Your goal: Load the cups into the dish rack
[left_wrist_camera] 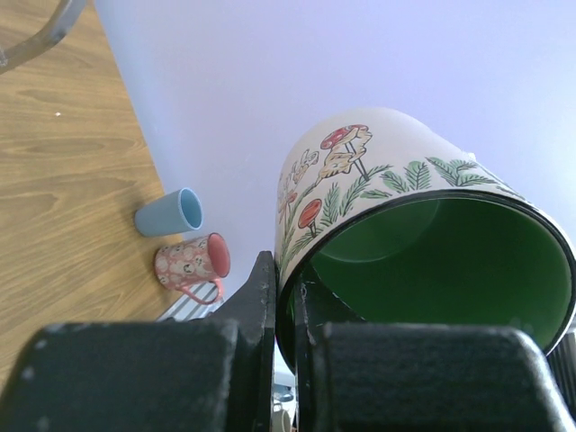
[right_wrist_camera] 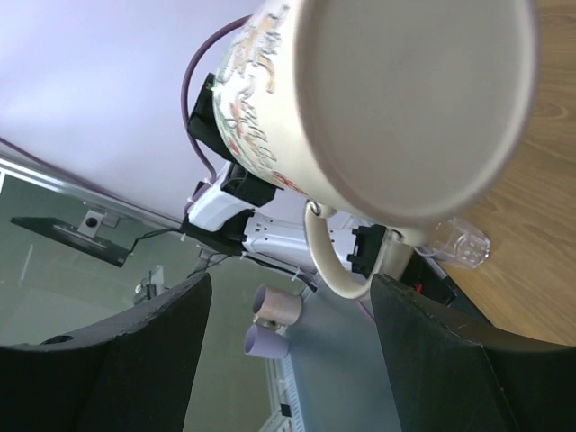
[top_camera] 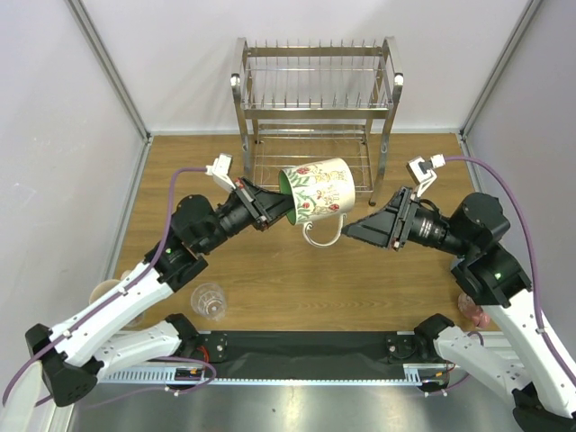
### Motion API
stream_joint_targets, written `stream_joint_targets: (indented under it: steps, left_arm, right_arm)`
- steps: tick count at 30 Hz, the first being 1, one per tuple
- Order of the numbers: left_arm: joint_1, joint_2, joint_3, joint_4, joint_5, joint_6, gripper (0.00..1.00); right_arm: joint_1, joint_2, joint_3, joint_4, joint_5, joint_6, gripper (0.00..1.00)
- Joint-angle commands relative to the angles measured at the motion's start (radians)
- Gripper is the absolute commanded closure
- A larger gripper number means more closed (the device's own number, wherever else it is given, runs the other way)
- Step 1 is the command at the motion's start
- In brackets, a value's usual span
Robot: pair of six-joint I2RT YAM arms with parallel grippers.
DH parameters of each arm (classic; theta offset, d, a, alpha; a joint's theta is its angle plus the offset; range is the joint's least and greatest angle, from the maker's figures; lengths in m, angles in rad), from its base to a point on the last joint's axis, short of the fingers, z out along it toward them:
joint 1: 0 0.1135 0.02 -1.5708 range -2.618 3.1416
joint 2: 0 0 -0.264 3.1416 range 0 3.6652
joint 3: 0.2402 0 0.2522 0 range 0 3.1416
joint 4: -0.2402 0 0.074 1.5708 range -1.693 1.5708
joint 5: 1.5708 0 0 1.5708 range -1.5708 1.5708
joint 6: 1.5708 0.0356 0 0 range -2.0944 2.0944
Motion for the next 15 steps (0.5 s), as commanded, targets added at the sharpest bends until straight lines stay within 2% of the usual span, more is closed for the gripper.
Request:
stream_joint_targets:
  steps: [1, 7, 11, 15]
  left_arm:
    - [-0.003, -0.067, 0.078, 0.191, -0.011, -0.036, 1.00]
    - [0.000, -0.057, 0.071, 0.257, -0.001, -0.082, 1.00]
    - [-0.006, -0.038, 0.061, 0.304, 0.000, -0.114, 1.00]
    - [-0.010, -0.017, 0.044, 0.369, -0.006, -0.154, 1.00]
  right_arm:
    - [0.003, 0.004, 0.042, -0.089, 0.032, -0.072, 0.21]
    - [0.005, 0.042, 0.052, -0.046, -0.010, -0.041, 0.21]
    - [0.020, 0.053, 0.015, 0.105, -0.008, 0.048, 0.22]
    - [0.086, 0.084, -0.008, 0.224, 0.045, 0.091, 0.24]
